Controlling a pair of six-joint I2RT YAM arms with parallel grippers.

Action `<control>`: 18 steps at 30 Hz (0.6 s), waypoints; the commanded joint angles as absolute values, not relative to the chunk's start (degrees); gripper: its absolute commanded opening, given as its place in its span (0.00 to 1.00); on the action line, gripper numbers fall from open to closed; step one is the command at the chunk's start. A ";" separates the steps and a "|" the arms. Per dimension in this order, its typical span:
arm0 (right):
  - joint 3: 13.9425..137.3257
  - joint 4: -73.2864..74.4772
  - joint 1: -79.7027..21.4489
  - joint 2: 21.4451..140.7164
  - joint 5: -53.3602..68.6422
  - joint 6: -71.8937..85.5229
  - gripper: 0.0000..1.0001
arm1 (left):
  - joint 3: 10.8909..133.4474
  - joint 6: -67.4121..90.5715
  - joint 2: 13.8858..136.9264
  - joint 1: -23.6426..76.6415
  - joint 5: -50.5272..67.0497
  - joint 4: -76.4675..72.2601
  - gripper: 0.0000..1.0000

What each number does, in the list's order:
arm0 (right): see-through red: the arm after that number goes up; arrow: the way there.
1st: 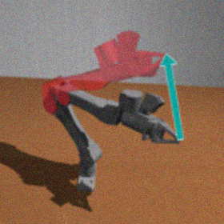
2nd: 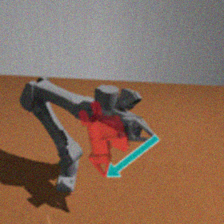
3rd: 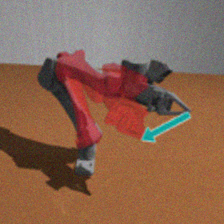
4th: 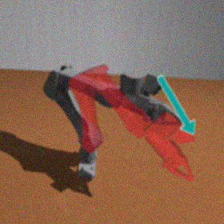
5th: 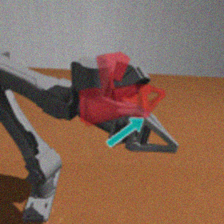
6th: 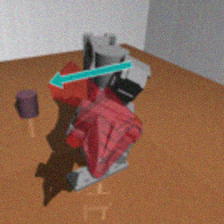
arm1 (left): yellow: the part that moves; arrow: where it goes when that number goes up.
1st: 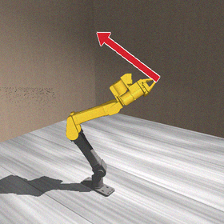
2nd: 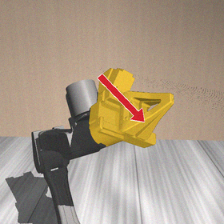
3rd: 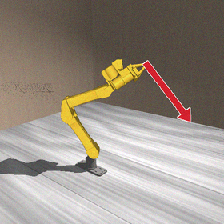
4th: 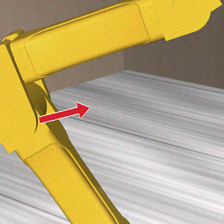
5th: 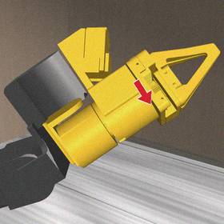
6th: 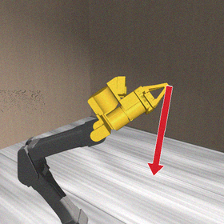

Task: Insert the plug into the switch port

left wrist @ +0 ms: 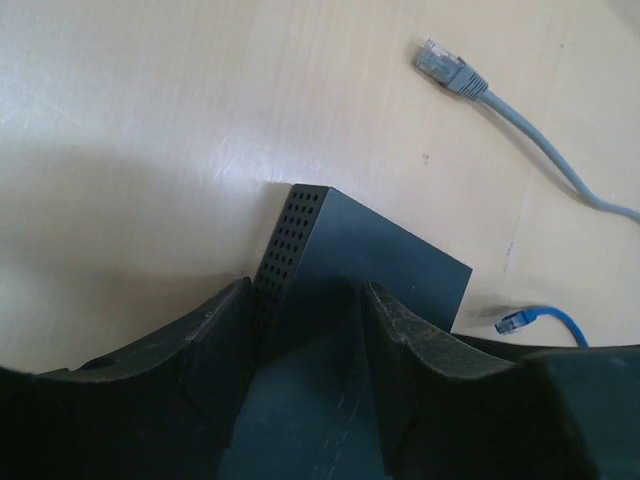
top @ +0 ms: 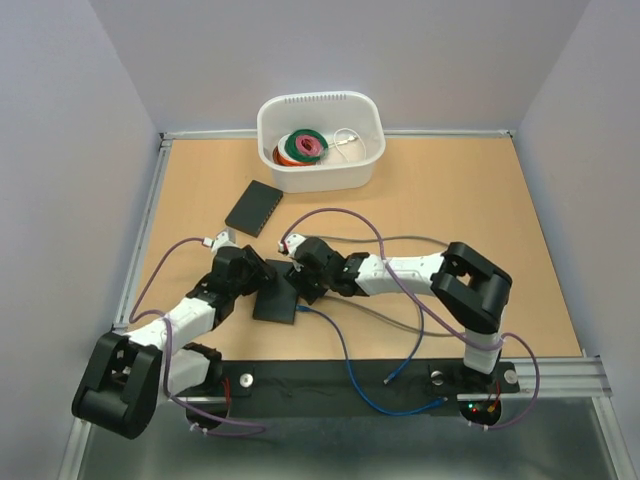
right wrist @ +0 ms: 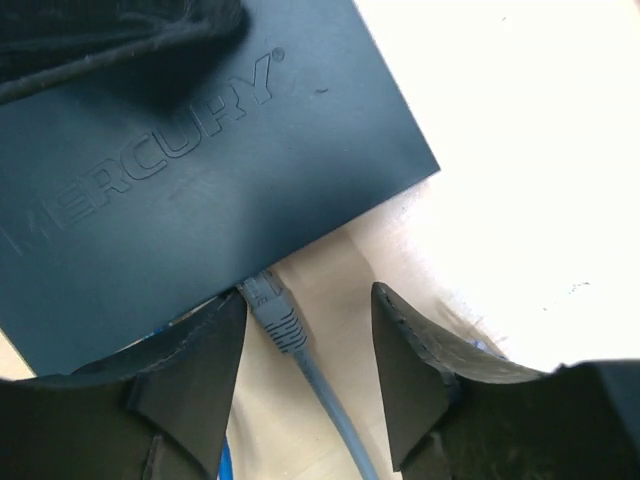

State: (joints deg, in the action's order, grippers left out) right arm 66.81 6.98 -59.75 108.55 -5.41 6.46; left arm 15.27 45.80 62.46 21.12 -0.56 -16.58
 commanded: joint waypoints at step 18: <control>55.73 -0.97 -58.45 86.31 -16.08 7.90 0.79 | 24.52 40.61 53.53 18.11 4.75 -1.41 0.59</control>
State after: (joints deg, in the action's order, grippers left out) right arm 57.87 -3.29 -59.51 86.85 -12.14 7.35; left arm 20.97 42.30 56.03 18.26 4.47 -3.53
